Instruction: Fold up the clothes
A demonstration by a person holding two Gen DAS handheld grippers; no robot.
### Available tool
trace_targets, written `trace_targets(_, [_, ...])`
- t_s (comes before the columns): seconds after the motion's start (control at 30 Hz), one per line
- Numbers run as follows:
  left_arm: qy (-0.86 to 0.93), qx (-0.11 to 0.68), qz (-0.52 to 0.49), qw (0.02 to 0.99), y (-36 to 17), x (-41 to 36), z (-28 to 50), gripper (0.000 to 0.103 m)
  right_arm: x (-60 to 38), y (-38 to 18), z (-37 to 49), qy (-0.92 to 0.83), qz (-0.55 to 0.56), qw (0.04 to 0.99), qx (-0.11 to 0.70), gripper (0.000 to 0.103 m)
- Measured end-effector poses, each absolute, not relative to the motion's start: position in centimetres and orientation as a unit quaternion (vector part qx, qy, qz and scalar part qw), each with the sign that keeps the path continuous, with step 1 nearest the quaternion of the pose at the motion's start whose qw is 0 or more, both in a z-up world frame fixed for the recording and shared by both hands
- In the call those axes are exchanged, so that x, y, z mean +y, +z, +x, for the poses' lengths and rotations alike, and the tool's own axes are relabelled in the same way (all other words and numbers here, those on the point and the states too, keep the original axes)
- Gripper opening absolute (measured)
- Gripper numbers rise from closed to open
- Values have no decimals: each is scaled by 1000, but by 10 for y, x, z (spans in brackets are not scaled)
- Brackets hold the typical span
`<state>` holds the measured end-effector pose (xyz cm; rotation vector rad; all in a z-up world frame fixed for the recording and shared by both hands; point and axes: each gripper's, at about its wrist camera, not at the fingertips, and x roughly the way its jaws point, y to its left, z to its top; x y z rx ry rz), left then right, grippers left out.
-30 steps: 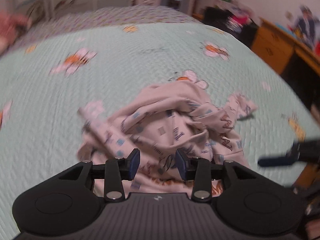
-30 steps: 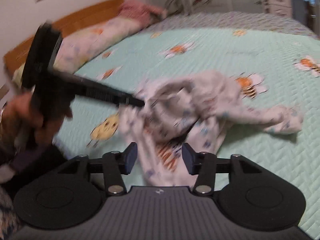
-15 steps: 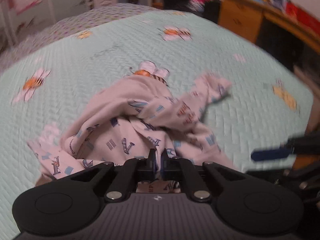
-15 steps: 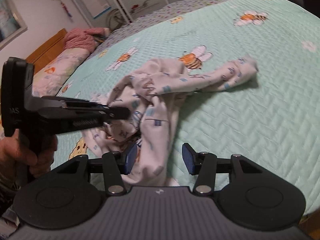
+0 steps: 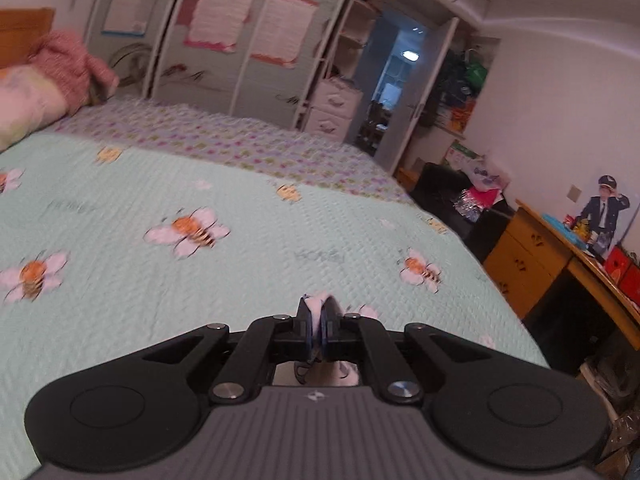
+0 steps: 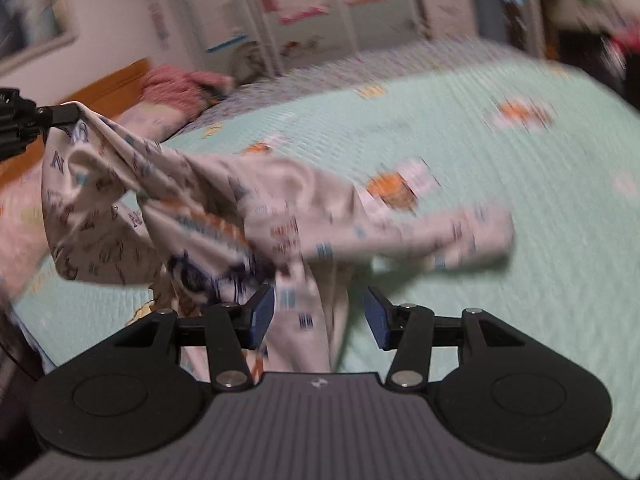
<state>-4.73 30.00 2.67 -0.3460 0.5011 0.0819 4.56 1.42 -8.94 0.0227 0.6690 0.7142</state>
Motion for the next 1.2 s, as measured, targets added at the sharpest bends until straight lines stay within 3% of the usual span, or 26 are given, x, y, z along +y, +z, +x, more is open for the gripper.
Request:
trace_targets(0.1, [42,258,-177,949,21,306,-55,3,50,-90,51,369,-72,882,284,59])
trace_targets(0.27, [45,264,-185,946,21,312,-66,3,104,-113,56,407,-210,851,255,54])
trace_targets(0.3, [47,261,-185,946,23,313,-68,3,105,-113,58,406,-210,851,257,29])
trace_targets(0.33, [49,258,-185,947,26,313,-70,3,99,-106,62,398,-188,860,260,17])
trace_targets(0.6, [95,238,-182,949,30,330,-73,3,-22,-14,85,304,89,923,219,16])
trace_targets(0.77, [108,249,-181,945,24,329,-71,3,-85,10,89,271,145,929,205,16])
trace_targets(0.9, [131,260,-196,936,11,337,-67,3,-112,-12,87,224,189,930,222,16])
trace_targets(1.07, [185,286,-213,916,-15,355,-61,3,-125,-89,113,111,143,925,335,16])
trace_targets(1.2, [197,316,-203,906,-32,361,-62,3,-136,-123,114,90,179,898,392,21])
